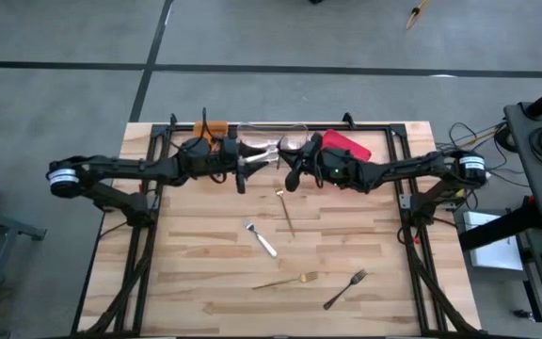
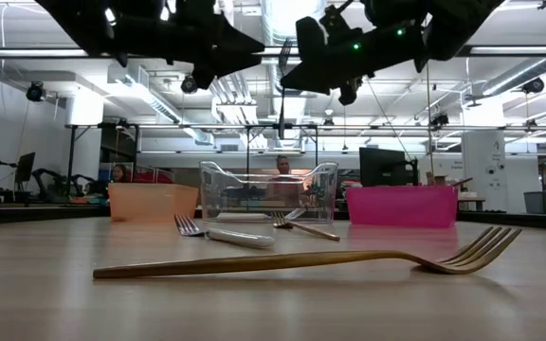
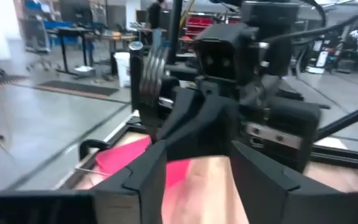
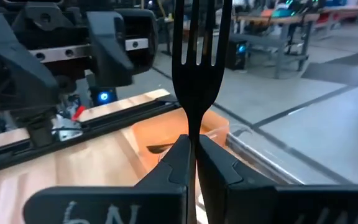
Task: Sort silverware by color (type)
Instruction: Put the black fork into the orange bin
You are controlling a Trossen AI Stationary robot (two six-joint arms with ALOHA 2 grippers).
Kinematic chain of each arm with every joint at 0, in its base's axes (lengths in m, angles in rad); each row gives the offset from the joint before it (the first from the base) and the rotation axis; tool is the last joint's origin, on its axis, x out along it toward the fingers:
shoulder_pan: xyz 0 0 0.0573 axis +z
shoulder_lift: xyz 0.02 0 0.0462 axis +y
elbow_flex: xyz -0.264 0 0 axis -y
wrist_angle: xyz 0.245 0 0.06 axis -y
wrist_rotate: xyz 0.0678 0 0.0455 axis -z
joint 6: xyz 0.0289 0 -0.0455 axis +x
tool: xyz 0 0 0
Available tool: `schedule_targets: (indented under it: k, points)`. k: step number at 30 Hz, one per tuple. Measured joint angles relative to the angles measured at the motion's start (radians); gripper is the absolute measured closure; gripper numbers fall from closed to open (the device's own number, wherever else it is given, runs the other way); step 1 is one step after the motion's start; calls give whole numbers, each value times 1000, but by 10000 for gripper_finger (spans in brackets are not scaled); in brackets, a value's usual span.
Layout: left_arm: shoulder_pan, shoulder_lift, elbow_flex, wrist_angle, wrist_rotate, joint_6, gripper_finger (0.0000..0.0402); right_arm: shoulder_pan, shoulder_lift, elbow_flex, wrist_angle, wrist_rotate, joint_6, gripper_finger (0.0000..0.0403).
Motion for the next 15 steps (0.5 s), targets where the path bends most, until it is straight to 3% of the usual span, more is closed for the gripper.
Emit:
schedule_targets:
  k: [6,15]
  points:
    - [0,57,0,82,-69,59,218,40,65,0,112,112,-79,394]
    - [1,112,0,185,-74,56,216,49,90,0,170,134,-125,394]
